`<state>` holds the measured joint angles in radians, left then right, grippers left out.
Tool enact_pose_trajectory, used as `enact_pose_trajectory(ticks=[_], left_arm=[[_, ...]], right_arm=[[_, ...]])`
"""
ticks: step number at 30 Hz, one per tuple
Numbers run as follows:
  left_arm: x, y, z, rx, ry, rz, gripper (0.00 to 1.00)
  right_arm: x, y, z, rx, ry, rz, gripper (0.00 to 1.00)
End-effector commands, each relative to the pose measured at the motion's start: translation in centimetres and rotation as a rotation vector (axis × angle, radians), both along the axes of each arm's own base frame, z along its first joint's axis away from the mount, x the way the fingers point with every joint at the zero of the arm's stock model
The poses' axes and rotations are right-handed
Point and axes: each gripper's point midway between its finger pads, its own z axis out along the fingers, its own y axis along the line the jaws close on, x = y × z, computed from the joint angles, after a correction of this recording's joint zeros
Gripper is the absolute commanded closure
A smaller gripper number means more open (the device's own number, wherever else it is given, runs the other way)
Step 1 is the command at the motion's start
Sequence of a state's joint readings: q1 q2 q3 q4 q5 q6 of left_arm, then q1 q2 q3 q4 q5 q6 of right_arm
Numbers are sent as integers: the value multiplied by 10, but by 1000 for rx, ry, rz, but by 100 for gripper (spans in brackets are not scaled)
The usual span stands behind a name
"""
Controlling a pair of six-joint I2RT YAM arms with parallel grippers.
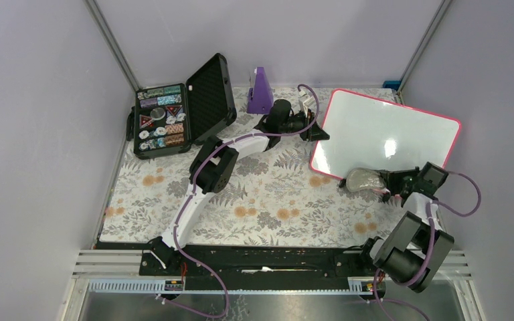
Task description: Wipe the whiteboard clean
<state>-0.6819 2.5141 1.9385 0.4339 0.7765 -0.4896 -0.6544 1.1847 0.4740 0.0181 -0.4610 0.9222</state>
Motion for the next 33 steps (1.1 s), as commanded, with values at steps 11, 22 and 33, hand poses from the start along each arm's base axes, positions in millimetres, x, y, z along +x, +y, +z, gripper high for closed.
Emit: enact_pose_trajectory(ticks=[11,22,33], left_arm=[[4,-8,15,9,-168,25,100],[4,-7,16,15,-176,29,100],[4,-8,15,13,-171,24,100]], right_arm=[[29,57,0,-144,44,102,100],[-25,-57,-21,-93,148,-179,100],[30,8,15,-177,14,34,100]])
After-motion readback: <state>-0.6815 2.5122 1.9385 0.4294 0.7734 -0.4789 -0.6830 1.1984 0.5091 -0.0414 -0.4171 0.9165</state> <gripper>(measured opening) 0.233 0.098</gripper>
